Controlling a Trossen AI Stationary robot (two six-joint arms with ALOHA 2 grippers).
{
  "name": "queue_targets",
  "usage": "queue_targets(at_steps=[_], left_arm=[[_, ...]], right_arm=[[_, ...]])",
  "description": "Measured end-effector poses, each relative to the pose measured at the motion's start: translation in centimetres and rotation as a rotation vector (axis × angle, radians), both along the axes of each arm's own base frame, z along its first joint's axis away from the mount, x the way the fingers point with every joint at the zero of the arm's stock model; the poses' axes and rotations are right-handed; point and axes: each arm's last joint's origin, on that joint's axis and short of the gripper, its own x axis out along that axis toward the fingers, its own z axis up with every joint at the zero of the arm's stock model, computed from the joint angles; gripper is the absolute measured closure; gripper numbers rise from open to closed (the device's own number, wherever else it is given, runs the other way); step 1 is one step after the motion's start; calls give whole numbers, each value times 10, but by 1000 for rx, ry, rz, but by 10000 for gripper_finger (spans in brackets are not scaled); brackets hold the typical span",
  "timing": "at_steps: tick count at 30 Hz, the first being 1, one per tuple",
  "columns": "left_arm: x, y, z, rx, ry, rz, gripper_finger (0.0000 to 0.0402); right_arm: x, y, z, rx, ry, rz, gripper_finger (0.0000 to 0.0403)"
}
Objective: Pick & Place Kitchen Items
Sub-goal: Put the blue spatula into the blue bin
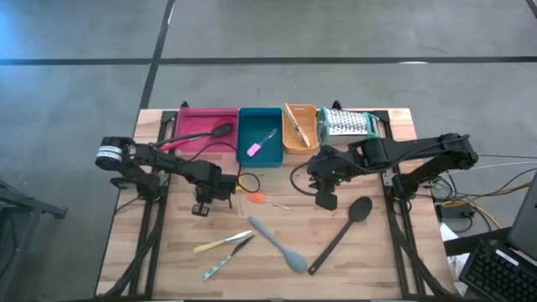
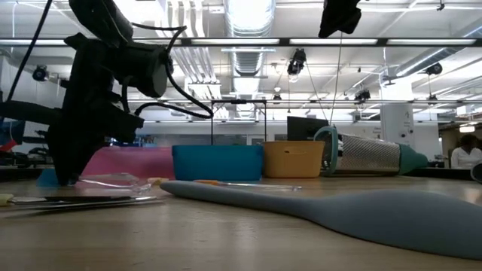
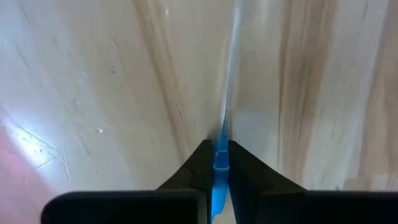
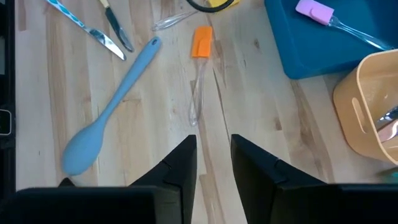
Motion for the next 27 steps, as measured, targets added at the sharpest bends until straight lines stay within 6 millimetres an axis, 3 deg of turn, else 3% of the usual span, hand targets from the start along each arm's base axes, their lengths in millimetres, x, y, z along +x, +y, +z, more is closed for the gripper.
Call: queue_targets(at_steps=[9, 13, 18, 27], left_arm=[[-5, 2, 47, 58, -243, 138, 374], [-9, 4, 72, 116, -446, 227, 374], [-9, 6, 97, 108, -812, 320, 374], [3, 5, 121, -33, -1534, 332, 374]], right_arm=[[-1, 0, -1, 0, 13, -2, 291], [-1, 0, -1, -2, 12, 0, 297], [0, 0, -1, -19, 1, 10, 318], [16, 2, 8, -69, -206, 98, 356]])
